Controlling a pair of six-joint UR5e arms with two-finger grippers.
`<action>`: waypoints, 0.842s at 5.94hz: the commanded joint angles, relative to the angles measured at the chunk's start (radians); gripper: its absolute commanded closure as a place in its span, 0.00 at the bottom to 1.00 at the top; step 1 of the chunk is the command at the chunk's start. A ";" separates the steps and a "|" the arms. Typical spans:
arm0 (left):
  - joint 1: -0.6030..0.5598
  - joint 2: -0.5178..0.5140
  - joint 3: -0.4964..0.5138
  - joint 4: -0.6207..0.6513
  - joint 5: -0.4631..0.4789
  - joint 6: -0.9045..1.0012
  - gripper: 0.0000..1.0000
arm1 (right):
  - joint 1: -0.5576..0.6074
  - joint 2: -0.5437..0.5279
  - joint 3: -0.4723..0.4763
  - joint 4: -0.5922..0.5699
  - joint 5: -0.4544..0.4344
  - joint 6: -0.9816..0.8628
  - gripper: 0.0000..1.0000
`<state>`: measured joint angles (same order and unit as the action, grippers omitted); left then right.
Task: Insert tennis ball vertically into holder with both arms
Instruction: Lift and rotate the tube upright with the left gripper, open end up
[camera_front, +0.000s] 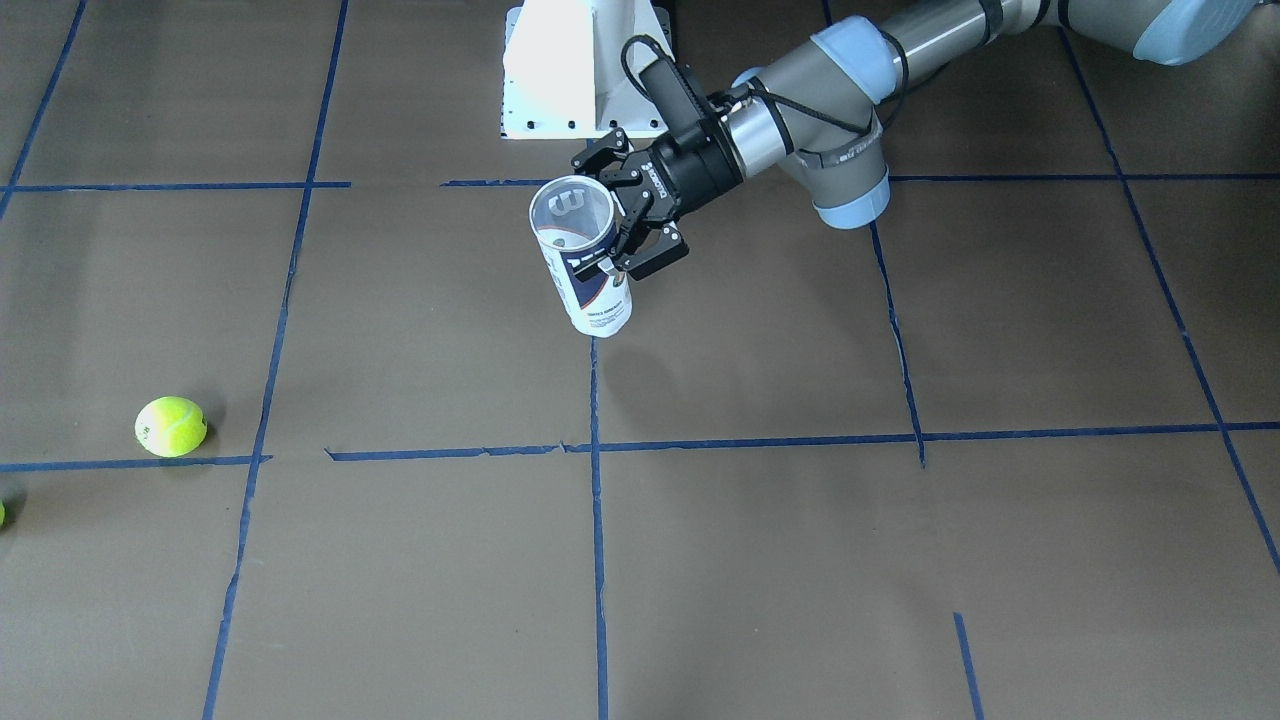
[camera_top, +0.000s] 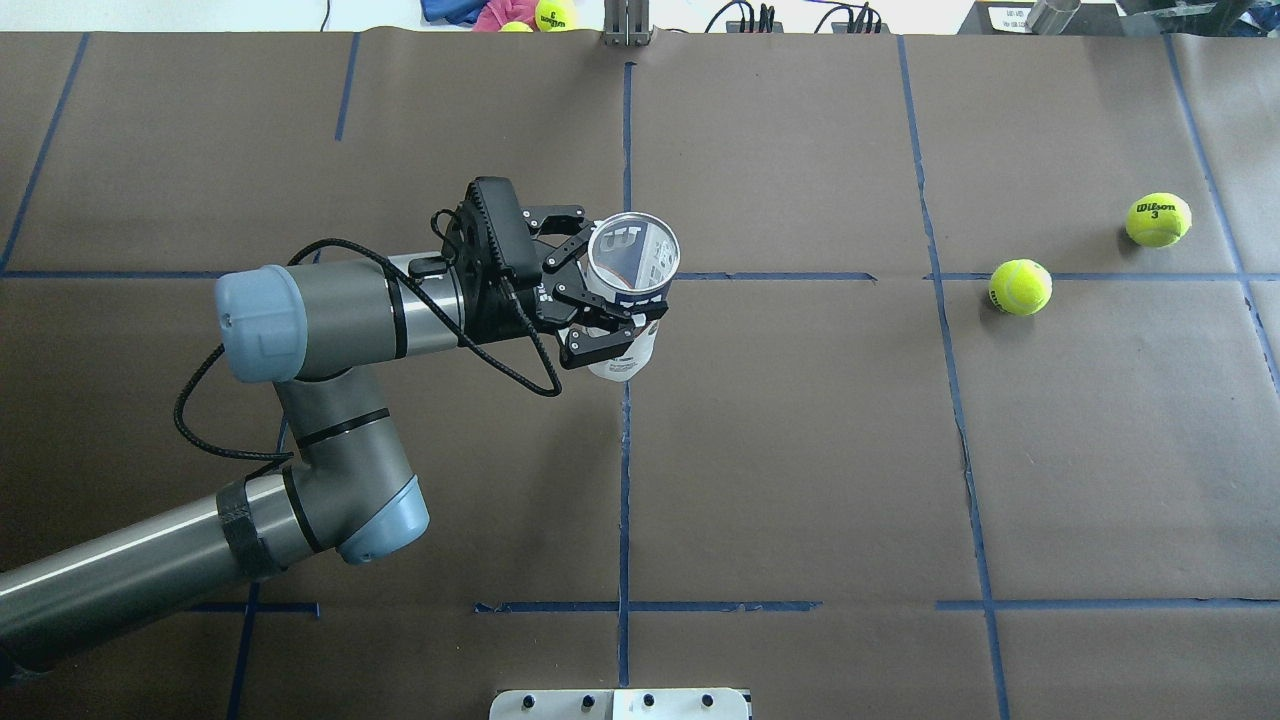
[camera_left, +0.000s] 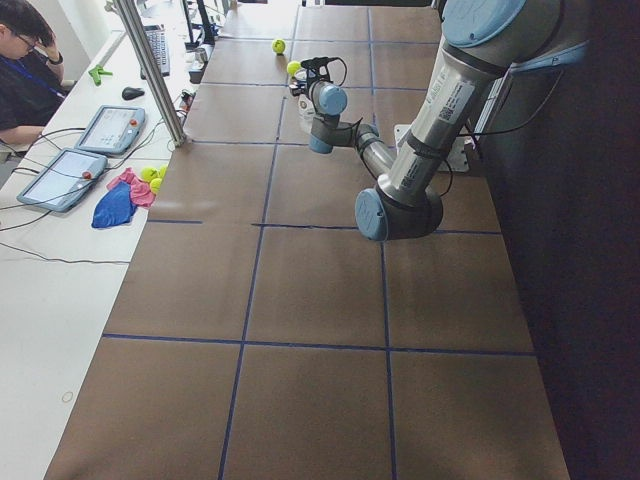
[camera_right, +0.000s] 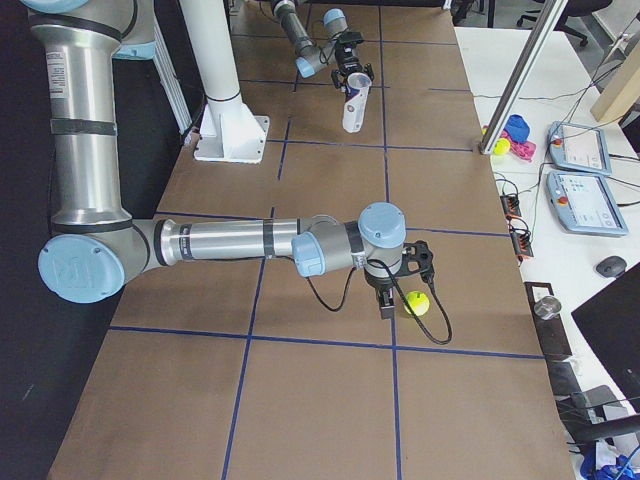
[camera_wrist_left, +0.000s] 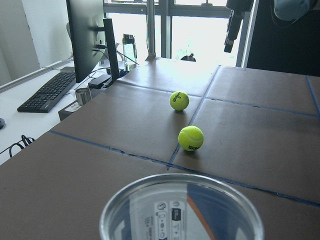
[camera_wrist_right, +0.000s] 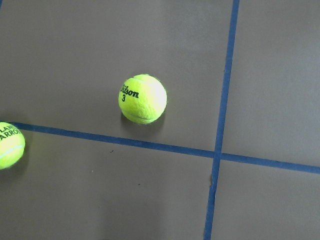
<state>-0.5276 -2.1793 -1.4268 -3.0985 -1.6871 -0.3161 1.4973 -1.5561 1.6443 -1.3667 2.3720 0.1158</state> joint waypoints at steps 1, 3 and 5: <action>0.085 0.000 0.122 -0.169 0.137 0.000 0.21 | -0.017 0.043 -0.003 -0.014 0.006 0.014 0.00; 0.093 0.000 0.147 -0.170 0.138 0.000 0.21 | -0.133 0.108 -0.006 -0.014 0.010 0.114 0.01; 0.092 -0.002 0.149 -0.169 0.139 -0.001 0.19 | -0.201 0.213 -0.012 -0.090 -0.005 0.151 0.00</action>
<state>-0.4362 -2.1805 -1.2792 -3.2674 -1.5493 -0.3165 1.3284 -1.4022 1.6328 -1.4090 2.3779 0.2433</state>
